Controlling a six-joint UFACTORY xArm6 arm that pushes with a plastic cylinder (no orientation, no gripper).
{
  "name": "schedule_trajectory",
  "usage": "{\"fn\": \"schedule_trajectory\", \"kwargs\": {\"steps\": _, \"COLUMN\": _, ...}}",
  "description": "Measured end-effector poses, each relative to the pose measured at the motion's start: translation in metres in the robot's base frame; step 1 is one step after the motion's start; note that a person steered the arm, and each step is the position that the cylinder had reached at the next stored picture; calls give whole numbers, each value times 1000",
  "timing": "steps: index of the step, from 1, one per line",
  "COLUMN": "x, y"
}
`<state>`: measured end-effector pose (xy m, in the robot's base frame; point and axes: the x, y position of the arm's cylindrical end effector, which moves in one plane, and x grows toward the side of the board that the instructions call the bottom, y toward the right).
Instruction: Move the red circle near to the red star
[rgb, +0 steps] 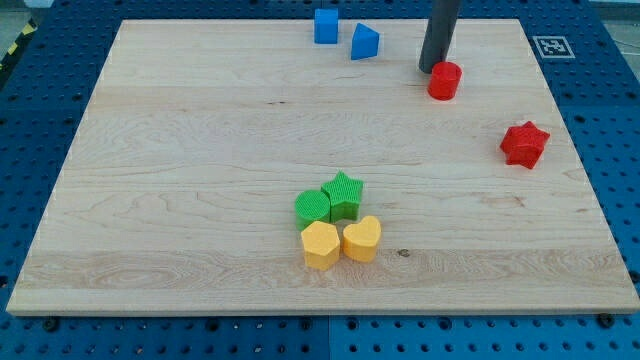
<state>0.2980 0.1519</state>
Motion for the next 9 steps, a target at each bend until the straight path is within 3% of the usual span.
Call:
{"fn": "schedule_trajectory", "kwargs": {"steps": 2, "x": 14, "y": 16}}
{"fn": "schedule_trajectory", "kwargs": {"steps": 5, "x": 16, "y": -22}}
{"fn": "schedule_trajectory", "kwargs": {"steps": 6, "x": 45, "y": -16}}
{"fn": "schedule_trajectory", "kwargs": {"steps": 9, "x": 61, "y": 18}}
